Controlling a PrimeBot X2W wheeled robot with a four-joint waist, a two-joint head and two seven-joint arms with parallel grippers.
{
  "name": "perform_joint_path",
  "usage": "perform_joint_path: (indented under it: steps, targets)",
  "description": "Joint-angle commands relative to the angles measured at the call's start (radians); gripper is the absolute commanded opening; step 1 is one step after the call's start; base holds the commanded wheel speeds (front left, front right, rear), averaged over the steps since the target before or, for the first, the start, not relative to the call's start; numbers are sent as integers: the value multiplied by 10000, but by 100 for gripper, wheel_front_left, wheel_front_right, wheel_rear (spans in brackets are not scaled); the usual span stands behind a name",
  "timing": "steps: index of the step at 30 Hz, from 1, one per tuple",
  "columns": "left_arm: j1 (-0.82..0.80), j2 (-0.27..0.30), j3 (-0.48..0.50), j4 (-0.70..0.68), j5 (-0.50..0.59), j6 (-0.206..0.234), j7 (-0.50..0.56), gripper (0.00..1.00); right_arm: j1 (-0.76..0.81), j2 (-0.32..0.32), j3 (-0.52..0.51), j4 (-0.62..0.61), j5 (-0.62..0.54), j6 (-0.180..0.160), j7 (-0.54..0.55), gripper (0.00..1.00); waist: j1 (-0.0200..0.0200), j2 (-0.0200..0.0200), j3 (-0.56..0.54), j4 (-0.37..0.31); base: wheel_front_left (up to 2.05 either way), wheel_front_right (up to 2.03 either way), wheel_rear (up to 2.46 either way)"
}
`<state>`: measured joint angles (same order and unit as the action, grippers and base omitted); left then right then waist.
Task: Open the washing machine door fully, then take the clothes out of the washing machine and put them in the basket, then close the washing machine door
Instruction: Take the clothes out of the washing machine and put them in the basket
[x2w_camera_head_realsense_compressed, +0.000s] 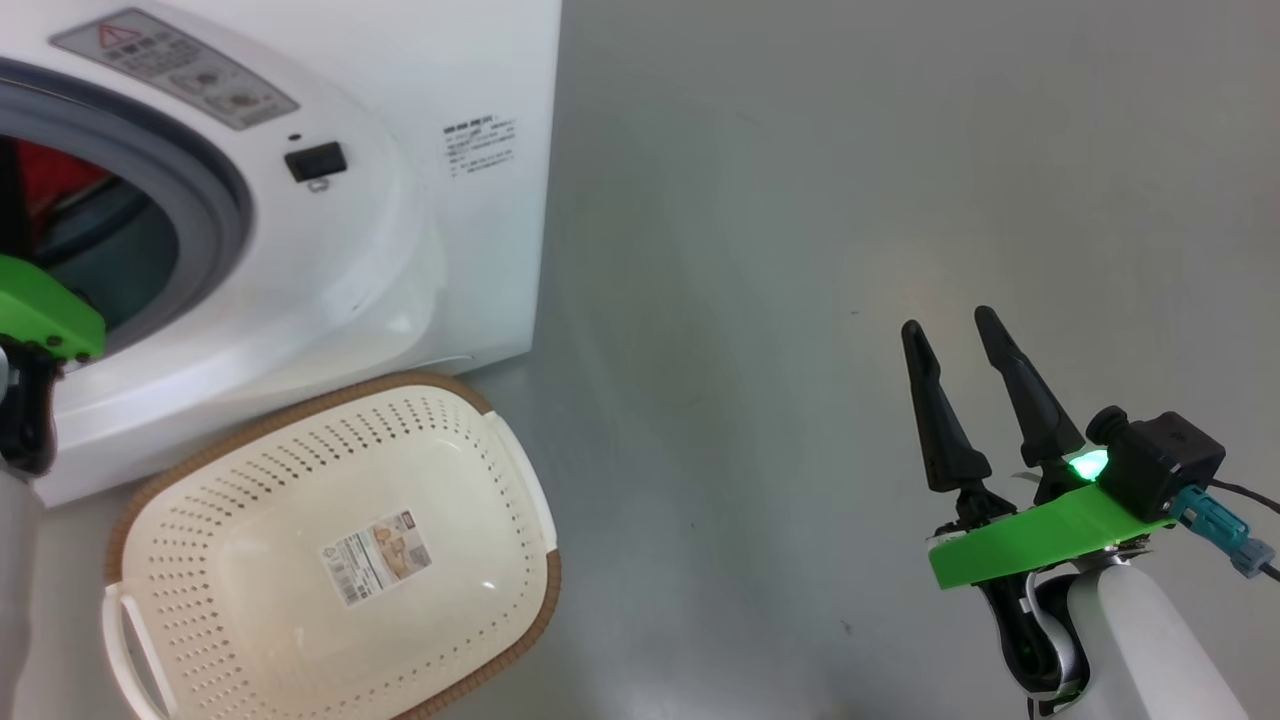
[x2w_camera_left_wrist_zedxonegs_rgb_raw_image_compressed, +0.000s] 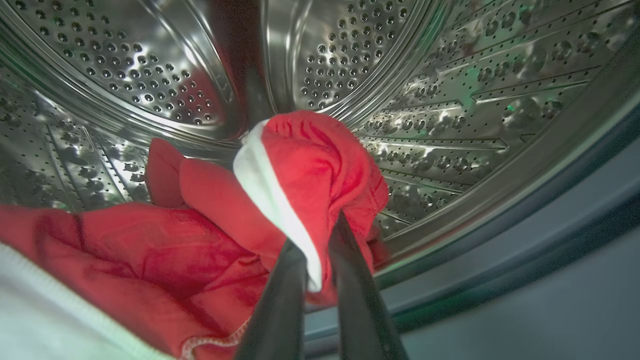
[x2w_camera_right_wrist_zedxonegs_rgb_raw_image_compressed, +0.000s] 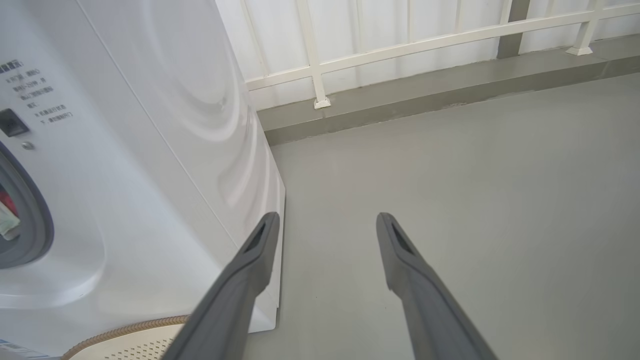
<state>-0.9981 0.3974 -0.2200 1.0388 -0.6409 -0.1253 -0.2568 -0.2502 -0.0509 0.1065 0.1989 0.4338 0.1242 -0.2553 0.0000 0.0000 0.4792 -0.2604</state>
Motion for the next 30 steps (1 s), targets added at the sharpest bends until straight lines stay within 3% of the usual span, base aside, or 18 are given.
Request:
perform_joint_path:
  steps: [1,14,21,30]
  targets:
    - [307,491,405,-443,262,-54,-49,0,49,5,166,-169,30,65,-65,100,0,0,-199,138,0,0,0]
    - [2798,-714,2667,-3410,1354,-54,-49,0,458,-4,78,141,-99,65,-65,100,0,0,-1447,923,0,0,0]
    - [4617,-1516,3108,-5387,1294,-54,-49,0,798,-80,74,233,-111,65,-65,100,0,0,-2090,1448,0,0,0]
    - [6181,-2071,3259,-7535,1243,-54,-49,0,1073,-160,-22,245,-96,65,-65,100,0,0,-2422,1800,0,0,0]
